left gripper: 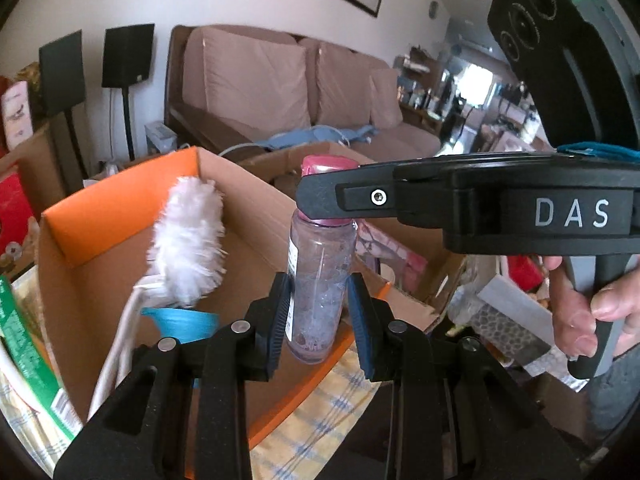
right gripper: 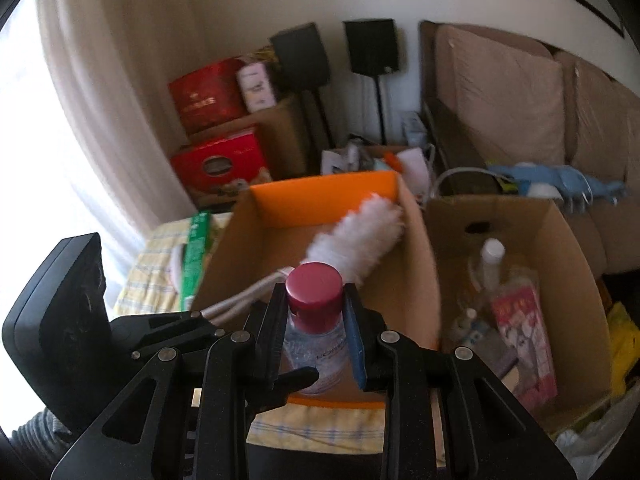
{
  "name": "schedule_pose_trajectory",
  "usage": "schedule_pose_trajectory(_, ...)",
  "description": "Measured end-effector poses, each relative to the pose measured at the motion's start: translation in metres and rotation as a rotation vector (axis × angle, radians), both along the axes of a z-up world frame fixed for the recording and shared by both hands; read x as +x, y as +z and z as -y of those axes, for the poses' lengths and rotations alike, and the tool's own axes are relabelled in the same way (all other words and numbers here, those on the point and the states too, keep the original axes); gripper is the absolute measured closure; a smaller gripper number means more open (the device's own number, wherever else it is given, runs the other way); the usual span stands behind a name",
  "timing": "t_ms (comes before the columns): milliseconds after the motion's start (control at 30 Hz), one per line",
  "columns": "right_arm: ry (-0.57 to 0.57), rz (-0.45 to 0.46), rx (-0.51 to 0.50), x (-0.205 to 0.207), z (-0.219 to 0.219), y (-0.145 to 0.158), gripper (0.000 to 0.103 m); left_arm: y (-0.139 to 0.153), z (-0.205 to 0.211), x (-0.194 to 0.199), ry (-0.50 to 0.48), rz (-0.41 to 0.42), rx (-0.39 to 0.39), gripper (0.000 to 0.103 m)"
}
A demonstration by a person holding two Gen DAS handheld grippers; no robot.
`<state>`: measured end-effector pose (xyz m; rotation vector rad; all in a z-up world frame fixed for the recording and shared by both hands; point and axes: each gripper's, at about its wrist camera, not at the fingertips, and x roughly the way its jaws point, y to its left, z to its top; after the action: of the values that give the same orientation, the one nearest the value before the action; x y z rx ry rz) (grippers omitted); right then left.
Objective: Organize objects
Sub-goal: 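Lift and carry the sanitizer bottle over the cardboard box, then open the right gripper to drop the bottle into the box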
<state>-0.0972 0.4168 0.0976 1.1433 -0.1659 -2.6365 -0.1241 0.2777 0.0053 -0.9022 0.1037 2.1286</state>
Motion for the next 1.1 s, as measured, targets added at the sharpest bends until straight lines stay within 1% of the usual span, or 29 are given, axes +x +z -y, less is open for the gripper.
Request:
schedule_pose_trajectory(133, -0.032, 0.033, -0.001, -0.007, -0.014, -0.018, 0.077, -0.016, -0.013, -0.009, 0.000, 0.045, -0.015, 0.076)
schedule_pose_trajectory(267, -0.061, 0.067, 0.034, -0.014, -0.021, -0.036, 0.077, -0.029, -0.016, -0.018, 0.014, 0.092, -0.027, 0.076)
schedule_pose_trajectory(400, -0.084, 0.094, 0.063, -0.023, -0.022, -0.052, 0.077, -0.030, -0.012, -0.013, 0.023, 0.073, -0.059, 0.074)
schedule_pose_trajectory(467, -0.092, 0.102, 0.078, -0.028, -0.020, -0.058, 0.077, -0.027, -0.002, -0.006, 0.021, 0.052, -0.066, 0.074)
schedule_pose_trajectory(533, -0.093, 0.092, 0.082, -0.033, -0.018, -0.060, 0.077, -0.023, 0.005, -0.003, 0.031, 0.038, -0.070, 0.073)
schedule_pose_trajectory(600, -0.097, 0.087, 0.105, -0.040, -0.012, -0.059, 0.077, -0.017, 0.019, 0.001, 0.050, 0.029, -0.068, 0.073)
schedule_pose_trajectory(667, -0.093, 0.083, 0.123, -0.046, -0.004, -0.059, 0.077, -0.009, 0.034, 0.002, 0.073, 0.021, -0.047, 0.072)
schedule_pose_trajectory(700, -0.092, 0.078, 0.130, -0.051, 0.000, -0.060, 0.077, -0.004, 0.041, 0.003, 0.087, 0.017, -0.037, 0.066)
schedule_pose_trajectory(733, -0.090, 0.076, 0.132, -0.054, 0.003, -0.060, 0.076, 0.000, 0.051, 0.004, 0.110, 0.009, -0.029, 0.057)
schedule_pose_trajectory(767, -0.085, 0.076, 0.129, -0.058, 0.006, -0.061, 0.076, 0.003, 0.057, 0.005, 0.128, 0.004, -0.026, 0.054)
schedule_pose_trajectory(833, -0.078, 0.076, 0.110, -0.066, 0.011, -0.064, 0.076, 0.009, 0.070, 0.004, 0.168, -0.005, -0.024, 0.041)
schedule_pose_trajectory(867, -0.079, 0.075, 0.110, -0.069, 0.015, -0.065, 0.076, 0.011, 0.077, 0.004, 0.197, -0.010, -0.027, 0.039)
schedule_pose_trajectory(933, -0.079, 0.075, 0.107, -0.074, 0.019, -0.066, 0.075, 0.014, 0.091, 0.003, 0.249, -0.021, -0.036, 0.029)
schedule_pose_trajectory(1000, -0.079, 0.078, 0.090, -0.076, 0.021, -0.068, 0.073, 0.016, 0.102, 0.002, 0.276, -0.016, -0.035, 0.024)
schedule_pose_trajectory(1033, -0.075, 0.078, 0.079, -0.076, 0.022, -0.068, 0.070, 0.015, 0.108, -0.001, 0.289, -0.007, -0.032, 0.023)
schedule_pose_trajectory(1100, -0.073, 0.076, 0.069, -0.076, 0.025, -0.068, 0.055, 0.014, 0.119, -0.005, 0.311, 0.020, -0.020, 0.022)
